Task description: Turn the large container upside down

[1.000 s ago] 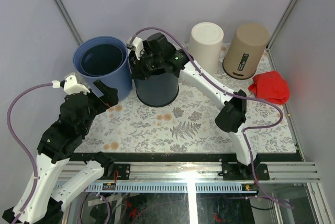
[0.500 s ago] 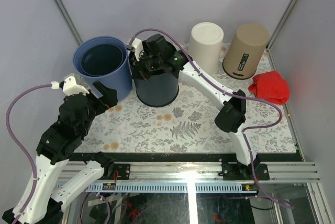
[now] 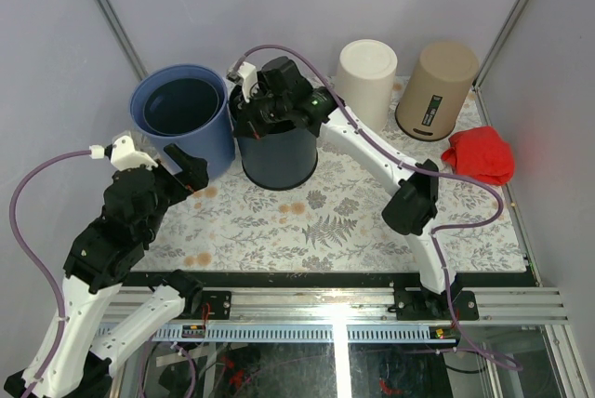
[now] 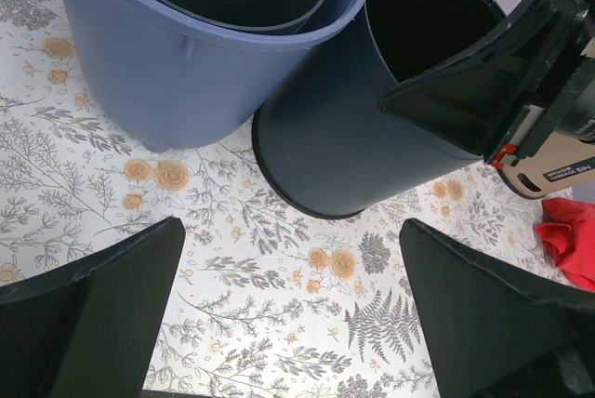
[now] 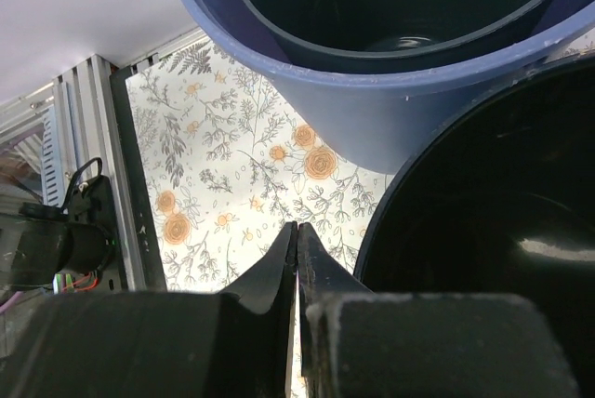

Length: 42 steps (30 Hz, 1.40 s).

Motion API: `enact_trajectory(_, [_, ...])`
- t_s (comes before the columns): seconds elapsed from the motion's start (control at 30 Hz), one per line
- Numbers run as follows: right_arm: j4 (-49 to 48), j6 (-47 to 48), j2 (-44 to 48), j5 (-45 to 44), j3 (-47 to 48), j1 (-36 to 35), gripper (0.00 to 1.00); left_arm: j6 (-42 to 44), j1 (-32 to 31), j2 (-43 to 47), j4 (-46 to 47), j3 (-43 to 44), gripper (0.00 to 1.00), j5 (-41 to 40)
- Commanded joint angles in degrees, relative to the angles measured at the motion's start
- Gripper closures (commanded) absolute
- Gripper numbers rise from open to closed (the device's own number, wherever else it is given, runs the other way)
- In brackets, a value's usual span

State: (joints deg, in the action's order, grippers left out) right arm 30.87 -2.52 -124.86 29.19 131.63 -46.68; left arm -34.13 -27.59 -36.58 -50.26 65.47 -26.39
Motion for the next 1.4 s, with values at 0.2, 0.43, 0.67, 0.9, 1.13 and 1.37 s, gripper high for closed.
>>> enact_trajectory(0.2, [-2.3, -3.6, 9.0, -1.9, 0.2, 0.4, 1.00, -1.0, 0.4, 1.1, 0.4, 1.6, 0.00, 0.4])
enact_trajectory(0.43, [-0.5, -7.3, 9.5, -4.0, 1.2, 0.7, 0.64, -2.0, 0.3, 0.7, 0.0, 2.4, 0.00, 2.0])
enact_trajectory(0.67, [-0.6, -5.7, 10.0, -5.3, -3.5, 0.8, 0.52, -2.3, 0.3, 0.5, -0.2, 2.0, 0.00, 2.8])
enact_trajectory(0.9, [2.4, -3.8, 5.5, -6.8, -0.2, 0.7, 0.50, -2.0, 0.3, 0.0, -0.5, 2.7, 0.00, 2.8])
enact_trajectory(1.13, [3.1, -1.4, 2.8, -8.7, 1.6, 0.7, 0.49, -1.8, 0.3, -0.1, -0.9, 2.8, 0.00, 2.4])
enact_trajectory(1.37, [3.9, 0.8, 0.0, -10.5, 2.7, 0.6, 0.48, -1.7, 0.4, -0.2, -0.9, 2.7, 0.00, 2.2])
